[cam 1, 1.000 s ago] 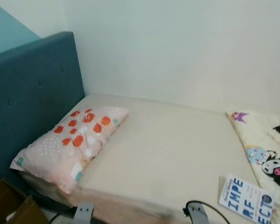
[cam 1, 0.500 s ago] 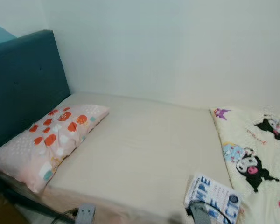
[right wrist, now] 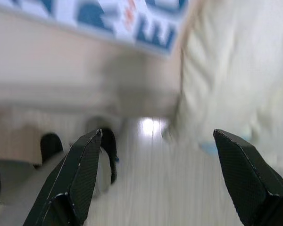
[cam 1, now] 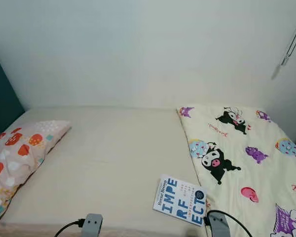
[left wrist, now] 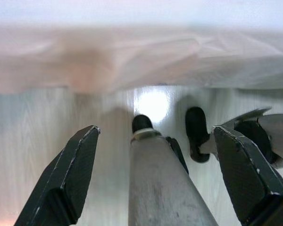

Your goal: Clean up the room

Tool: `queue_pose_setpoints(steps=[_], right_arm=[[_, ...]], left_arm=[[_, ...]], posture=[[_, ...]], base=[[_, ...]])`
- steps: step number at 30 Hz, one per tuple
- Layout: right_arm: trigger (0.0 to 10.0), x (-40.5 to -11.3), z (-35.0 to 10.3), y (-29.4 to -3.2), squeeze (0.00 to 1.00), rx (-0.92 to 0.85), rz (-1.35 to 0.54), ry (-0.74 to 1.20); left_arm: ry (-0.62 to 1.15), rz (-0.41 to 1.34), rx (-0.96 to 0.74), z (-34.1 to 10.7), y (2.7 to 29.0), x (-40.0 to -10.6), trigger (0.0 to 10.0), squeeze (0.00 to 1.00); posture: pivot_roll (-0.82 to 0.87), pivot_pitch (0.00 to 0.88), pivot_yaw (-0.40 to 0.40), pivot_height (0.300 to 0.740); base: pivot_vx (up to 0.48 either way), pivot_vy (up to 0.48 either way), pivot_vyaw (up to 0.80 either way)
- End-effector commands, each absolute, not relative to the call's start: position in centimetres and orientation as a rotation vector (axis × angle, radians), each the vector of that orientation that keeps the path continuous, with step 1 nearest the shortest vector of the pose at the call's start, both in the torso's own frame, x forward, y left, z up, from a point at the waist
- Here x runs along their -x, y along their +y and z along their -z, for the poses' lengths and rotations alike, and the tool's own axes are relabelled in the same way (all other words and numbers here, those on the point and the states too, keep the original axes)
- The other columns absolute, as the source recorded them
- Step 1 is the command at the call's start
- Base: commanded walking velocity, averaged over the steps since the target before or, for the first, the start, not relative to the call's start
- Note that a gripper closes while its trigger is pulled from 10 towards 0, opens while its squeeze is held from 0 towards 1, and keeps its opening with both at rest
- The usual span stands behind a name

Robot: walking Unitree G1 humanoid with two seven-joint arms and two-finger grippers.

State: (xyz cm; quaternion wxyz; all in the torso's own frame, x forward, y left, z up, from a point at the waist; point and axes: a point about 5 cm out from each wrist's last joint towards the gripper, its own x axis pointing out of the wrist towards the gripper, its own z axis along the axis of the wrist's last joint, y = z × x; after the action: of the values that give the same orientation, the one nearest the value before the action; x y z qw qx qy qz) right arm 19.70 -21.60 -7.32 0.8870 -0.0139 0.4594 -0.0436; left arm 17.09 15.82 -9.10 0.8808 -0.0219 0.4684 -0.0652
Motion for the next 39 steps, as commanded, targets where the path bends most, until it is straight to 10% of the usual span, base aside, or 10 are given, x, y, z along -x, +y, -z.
queue_pose_setpoints(steps=[1, 18, 39], right_arm=[[10.0, -20.3, 7.0, -21.4, 0.0, 0.011, 0.092, 0.924], [10.0, -27.4, 2.2, -20.0, 0.0, -0.332, 0.084, 0.636], [10.0, -27.4, 2.8, -16.4, 0.0, -0.499, -0.005, 0.71]], left_arm=[[1.0, 0.132, 0.032, 9.3, 16.1, -16.5, 10.0, 0.0], [1.002, 0.124, 0.003, 9.4, 16.3, -16.5, 10.0, 0.0], [1.017, 0.134, -0.026, 9.6, 16.8, -15.7, 10.0, 0.0]], posture=[[-0.03, 0.0, -0.024, 0.71], [-0.03, 0.0, -0.026, 0.71], [-0.02, 0.0, -0.019, 0.685]], base=[[0.0, 0.0, 0.0], [0.0, -0.193, 0.0], [0.0, 0.0, 0.0]])
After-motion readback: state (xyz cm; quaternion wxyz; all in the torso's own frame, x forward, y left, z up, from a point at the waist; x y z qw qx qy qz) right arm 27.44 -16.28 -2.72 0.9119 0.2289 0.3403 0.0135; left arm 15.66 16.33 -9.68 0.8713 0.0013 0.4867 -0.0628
